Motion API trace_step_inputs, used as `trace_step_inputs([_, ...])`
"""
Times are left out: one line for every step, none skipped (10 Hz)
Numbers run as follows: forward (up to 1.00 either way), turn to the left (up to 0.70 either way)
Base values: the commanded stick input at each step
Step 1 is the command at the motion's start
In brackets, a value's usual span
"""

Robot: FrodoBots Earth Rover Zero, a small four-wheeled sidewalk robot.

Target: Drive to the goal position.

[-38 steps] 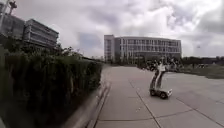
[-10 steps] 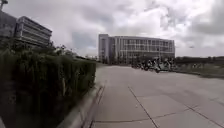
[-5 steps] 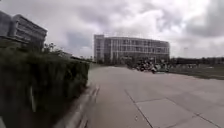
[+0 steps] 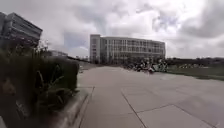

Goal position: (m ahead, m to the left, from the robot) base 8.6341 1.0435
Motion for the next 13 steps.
trace_step_inputs([0.70,0.00])
trace_step_inputs([0.70,0.00])
trace_step_inputs([0.70,0.00])
trace_step_inputs([0.70,0.00])
trace_step_inputs([0.70,0.00])
trace_step_inputs([0.70,0.00])
trace_step_inputs([0.70,0.00])
trace_step_inputs([0.70,0.00])
trace_step_inputs([0.70,0.00])
trace_step_inputs([0.70,0.00])
trace_step_inputs([0.70,0.00])
trace_step_inputs([0.70,0.00])
trace_step_inputs([0.70,0.00])
